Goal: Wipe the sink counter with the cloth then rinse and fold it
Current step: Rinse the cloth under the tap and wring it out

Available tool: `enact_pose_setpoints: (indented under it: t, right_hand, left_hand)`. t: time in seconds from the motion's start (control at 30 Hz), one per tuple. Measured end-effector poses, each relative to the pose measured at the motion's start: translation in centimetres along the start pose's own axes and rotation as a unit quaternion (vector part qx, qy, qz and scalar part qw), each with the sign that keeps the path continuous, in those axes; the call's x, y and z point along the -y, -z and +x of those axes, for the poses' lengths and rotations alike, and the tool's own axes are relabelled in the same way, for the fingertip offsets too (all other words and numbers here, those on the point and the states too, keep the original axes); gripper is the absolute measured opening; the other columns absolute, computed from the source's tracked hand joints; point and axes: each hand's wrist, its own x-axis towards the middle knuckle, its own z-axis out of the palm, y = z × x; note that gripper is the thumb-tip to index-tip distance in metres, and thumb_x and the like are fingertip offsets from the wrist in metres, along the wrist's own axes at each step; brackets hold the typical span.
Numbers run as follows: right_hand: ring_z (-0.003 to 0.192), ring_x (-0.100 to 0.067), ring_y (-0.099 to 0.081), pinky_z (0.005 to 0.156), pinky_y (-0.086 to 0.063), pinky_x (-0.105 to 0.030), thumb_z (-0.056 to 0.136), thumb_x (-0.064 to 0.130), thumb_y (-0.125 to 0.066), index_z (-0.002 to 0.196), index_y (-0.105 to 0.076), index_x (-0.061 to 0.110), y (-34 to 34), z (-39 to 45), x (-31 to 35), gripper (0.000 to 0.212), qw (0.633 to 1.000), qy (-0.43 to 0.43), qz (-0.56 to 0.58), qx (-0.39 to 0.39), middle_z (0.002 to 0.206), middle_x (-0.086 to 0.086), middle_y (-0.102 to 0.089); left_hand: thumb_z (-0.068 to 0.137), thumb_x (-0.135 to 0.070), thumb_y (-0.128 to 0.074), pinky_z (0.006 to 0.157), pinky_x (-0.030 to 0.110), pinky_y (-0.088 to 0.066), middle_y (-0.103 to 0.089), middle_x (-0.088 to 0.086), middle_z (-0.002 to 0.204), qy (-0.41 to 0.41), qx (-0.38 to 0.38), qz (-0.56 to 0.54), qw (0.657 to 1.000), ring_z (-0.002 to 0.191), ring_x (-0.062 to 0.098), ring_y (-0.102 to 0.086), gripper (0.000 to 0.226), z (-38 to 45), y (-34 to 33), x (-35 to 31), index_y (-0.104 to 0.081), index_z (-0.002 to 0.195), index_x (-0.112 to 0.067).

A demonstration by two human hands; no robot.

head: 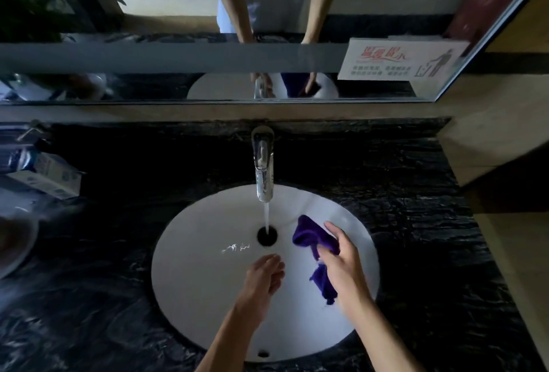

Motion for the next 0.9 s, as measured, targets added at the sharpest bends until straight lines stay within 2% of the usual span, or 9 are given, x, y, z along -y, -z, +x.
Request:
enact_pose_setpoints:
  t: [0.07, 0.13, 0.2, 0.3, 0.47, 0.63, 0.73, 0.83, 0.9]
  right_hand:
    - [0.082, -0.03, -0.074, 0.071, -0.062, -0.038, 0.097, 0.001, -0.059, 0.122, -0.065, 0.008, -1.6, 0.9, 0.7, 0.026, 0.981, -0.1, 0.161, 0.047, 0.104, -0.02, -0.074]
    - [0.106, -0.049, -0.068, 0.093, -0.057, -0.057, 0.096, 0.009, -0.061, 0.122, -0.065, -0.003, -2.8, 1.8, 0.6, 0.028, 0.952, -0.174, 0.23, 0.102, 0.113, -0.033, -0.07]
    - [0.115, -0.055, -0.062, 0.104, -0.047, -0.066, 0.093, 0.016, -0.065, 0.124, -0.066, -0.002, -3.7, 2.9, 0.1, 0.036, 0.935, -0.21, 0.249, 0.138, 0.122, -0.036, -0.065]
    - [0.116, -0.055, -0.061, 0.102, -0.048, -0.066, 0.091, 0.009, -0.066, 0.126, -0.065, 0.003, -4.1, 5.2, -0.2, 0.035, 0.939, -0.194, 0.237, 0.155, 0.124, -0.035, -0.065]
    - [0.102, -0.035, -0.073, 0.082, -0.06, -0.042, 0.092, -0.003, -0.065, 0.123, -0.065, 0.007, -3.6, 8.3, 0.1, 0.032, 0.963, -0.124, 0.162, 0.176, 0.116, -0.021, -0.074]
    - [0.103, -0.029, -0.073, 0.092, -0.058, -0.044, 0.082, 0.001, -0.08, 0.12, -0.058, 0.015, -3.5, 10.2, -1.0, 0.047, 0.985, -0.081, -0.008, 0.149, 0.108, -0.011, -0.076]
    - [0.095, -0.028, -0.071, 0.08, -0.059, -0.039, 0.086, 0.002, -0.076, 0.108, -0.059, 0.014, -3.7, 10.7, -1.3, 0.029, 0.988, -0.066, -0.079, 0.114, 0.104, -0.013, -0.072]
    - [0.095, -0.031, -0.069, 0.086, -0.055, -0.048, 0.094, 0.002, -0.065, 0.1, -0.063, 0.009, -3.8, 10.8, -1.3, 0.01, 0.994, -0.057, -0.024, 0.089, 0.098, -0.013, -0.073]
    - [0.09, -0.026, -0.069, 0.084, -0.052, -0.04, 0.096, 0.0, -0.061, 0.099, -0.065, 0.007, -3.5, 10.6, -1.0, 0.009, 0.997, -0.045, 0.027, 0.065, 0.092, -0.01, -0.075]
  left_hand:
    - [0.104, -0.033, -0.051, 0.088, 0.034, -0.051, -0.071, 0.012, 0.117, 0.03, 0.049, -0.049, 0.997, 0.103, 0.028, -0.067, 0.032, 0.5, 1.0, -0.2, -0.067, 0.116, -0.009]
    - [0.104, -0.045, -0.047, 0.11, 0.046, -0.044, -0.067, 0.016, 0.131, 0.065, 0.113, -0.14, 0.982, 0.123, 0.032, -0.063, 0.046, 1.0, 2.4, -0.6, -0.065, 0.13, -0.011]
    - [0.102, -0.041, -0.052, 0.115, 0.051, -0.039, -0.064, 0.017, 0.136, 0.058, 0.138, -0.161, 0.975, 0.127, 0.034, -0.061, 0.046, 1.8, 4.0, -1.3, -0.063, 0.134, -0.01]
    - [0.092, -0.024, -0.065, 0.107, 0.055, -0.046, -0.066, 0.022, 0.131, 0.004, 0.104, -0.111, 0.988, 0.12, 0.039, -0.064, 0.043, 3.2, 5.5, -2.7, -0.065, 0.13, -0.002]
    - [0.084, -0.01, -0.067, 0.087, 0.051, -0.06, -0.067, 0.033, 0.119, -0.085, 0.042, -0.101, 0.99, 0.109, 0.047, -0.067, 0.041, 5.3, 5.6, -4.9, -0.065, 0.121, 0.008]
    - [0.084, -0.009, -0.064, 0.083, 0.042, -0.062, -0.067, 0.033, 0.12, -0.085, 0.053, -0.118, 0.988, 0.103, 0.039, -0.07, 0.041, 6.4, 4.8, -5.9, -0.064, 0.121, 0.009]
    - [0.083, -0.011, -0.066, 0.084, 0.041, -0.062, -0.068, 0.032, 0.117, -0.098, 0.039, -0.121, 0.987, 0.101, 0.038, -0.07, 0.04, 6.8, 5.2, -6.3, -0.065, 0.118, 0.009]
    - [0.082, -0.014, -0.067, 0.082, 0.037, -0.062, -0.071, 0.03, 0.114, -0.115, 0.032, -0.099, 0.988, 0.102, 0.038, -0.071, 0.041, 7.2, 5.8, -6.9, -0.066, 0.117, 0.007]
    - [0.085, -0.013, -0.066, 0.082, 0.038, -0.062, -0.073, 0.027, 0.11, -0.124, 0.03, -0.069, 0.989, 0.102, 0.039, -0.072, 0.036, 7.4, 5.7, -7.2, -0.068, 0.117, 0.005]
